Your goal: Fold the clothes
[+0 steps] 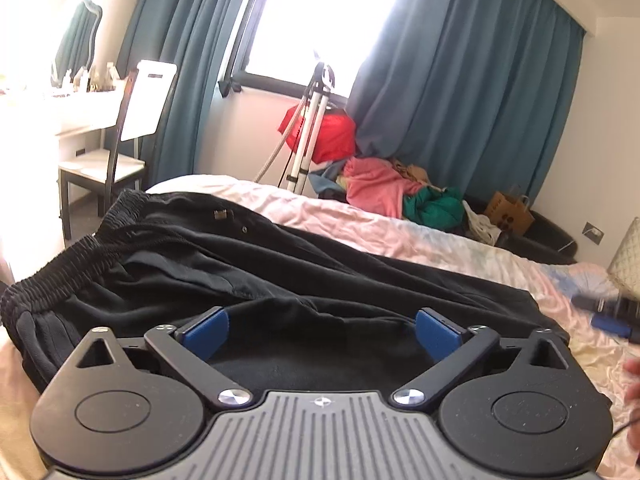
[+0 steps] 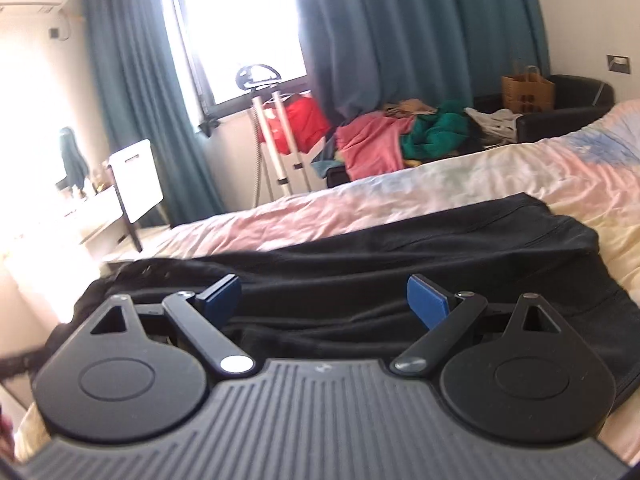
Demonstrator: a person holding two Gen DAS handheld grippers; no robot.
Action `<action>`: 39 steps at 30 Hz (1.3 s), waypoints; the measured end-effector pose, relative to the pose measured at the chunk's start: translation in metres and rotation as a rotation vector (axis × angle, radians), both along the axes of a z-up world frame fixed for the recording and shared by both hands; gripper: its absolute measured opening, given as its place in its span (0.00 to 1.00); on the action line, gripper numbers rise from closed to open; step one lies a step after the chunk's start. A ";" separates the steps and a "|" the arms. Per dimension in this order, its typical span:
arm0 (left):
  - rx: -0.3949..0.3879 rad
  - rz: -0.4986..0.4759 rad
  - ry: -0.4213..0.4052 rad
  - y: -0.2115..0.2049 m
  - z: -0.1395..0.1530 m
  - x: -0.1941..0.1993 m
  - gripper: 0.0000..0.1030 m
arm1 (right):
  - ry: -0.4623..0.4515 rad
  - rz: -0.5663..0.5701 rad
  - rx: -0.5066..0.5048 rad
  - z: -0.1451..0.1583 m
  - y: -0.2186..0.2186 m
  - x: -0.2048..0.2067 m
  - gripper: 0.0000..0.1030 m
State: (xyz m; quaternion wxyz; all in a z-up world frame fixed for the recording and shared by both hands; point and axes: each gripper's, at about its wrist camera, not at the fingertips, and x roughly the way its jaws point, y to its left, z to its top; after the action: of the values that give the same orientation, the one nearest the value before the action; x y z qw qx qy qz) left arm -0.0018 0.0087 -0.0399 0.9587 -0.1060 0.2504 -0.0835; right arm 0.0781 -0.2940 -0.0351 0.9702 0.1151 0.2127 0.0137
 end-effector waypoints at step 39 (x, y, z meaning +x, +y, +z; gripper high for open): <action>-0.311 0.690 0.517 0.187 -0.031 0.004 0.95 | 0.225 -0.118 0.204 -0.056 -0.046 0.003 0.89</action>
State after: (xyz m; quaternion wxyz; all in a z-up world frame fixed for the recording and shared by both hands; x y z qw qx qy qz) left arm 0.0022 0.1959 -0.0708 0.8091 -0.3434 0.4158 0.2334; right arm 0.0809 -0.3397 -0.0913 0.9226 0.2262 0.3106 -0.0348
